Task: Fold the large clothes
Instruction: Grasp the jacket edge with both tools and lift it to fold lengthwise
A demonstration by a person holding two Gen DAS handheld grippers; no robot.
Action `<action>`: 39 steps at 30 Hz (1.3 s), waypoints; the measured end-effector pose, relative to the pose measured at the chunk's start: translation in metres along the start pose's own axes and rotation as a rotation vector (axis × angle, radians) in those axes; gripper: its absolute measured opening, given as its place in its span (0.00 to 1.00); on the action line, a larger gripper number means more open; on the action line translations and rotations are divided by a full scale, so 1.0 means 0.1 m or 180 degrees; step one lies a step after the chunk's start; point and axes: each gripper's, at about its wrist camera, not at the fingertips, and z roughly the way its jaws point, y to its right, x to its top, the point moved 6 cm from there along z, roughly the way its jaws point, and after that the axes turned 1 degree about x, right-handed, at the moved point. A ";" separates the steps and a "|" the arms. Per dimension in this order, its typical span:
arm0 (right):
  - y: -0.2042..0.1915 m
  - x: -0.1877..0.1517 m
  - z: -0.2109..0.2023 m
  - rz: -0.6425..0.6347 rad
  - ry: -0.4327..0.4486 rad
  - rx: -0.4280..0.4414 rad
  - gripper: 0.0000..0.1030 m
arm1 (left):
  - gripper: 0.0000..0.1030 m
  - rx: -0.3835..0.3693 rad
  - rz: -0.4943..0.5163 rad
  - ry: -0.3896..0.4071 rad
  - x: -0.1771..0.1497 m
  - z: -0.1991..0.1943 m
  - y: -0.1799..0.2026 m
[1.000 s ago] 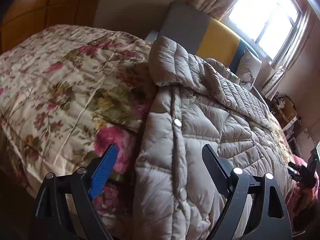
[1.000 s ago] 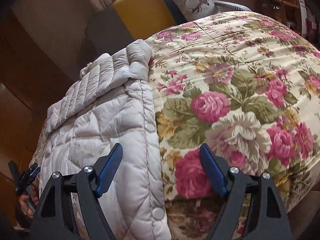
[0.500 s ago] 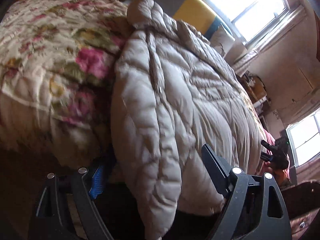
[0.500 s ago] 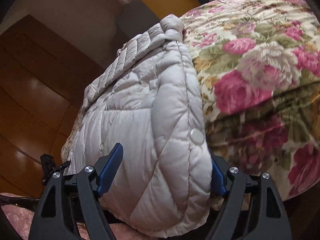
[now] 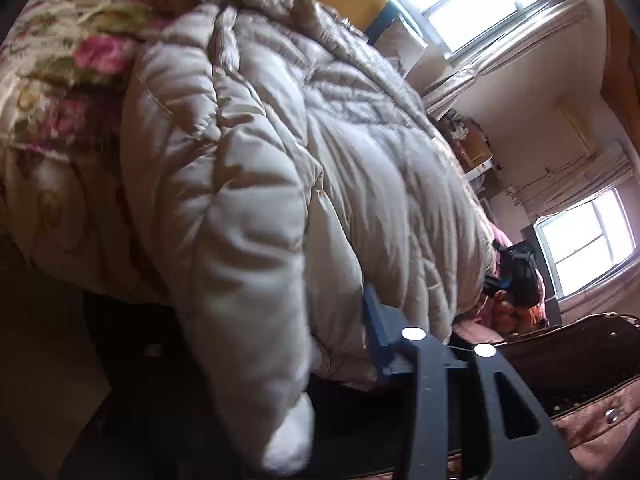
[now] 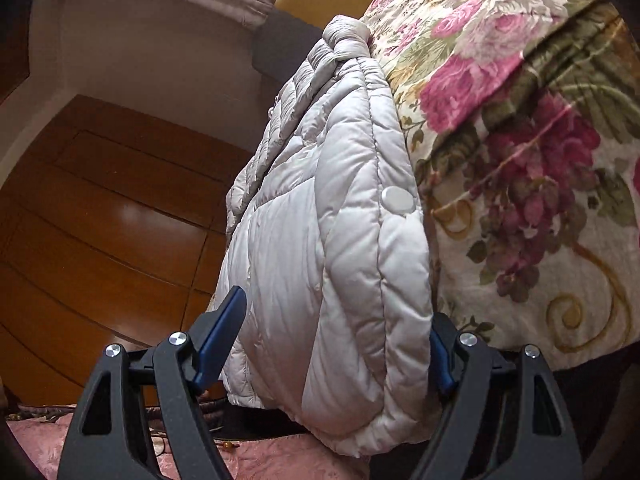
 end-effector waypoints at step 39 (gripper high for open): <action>-0.94 -0.10 -1.12 0.0475 0.0829 0.1886 0.15 | 0.10 -0.1527 -0.0494 0.1383 0.28 -1.44 0.92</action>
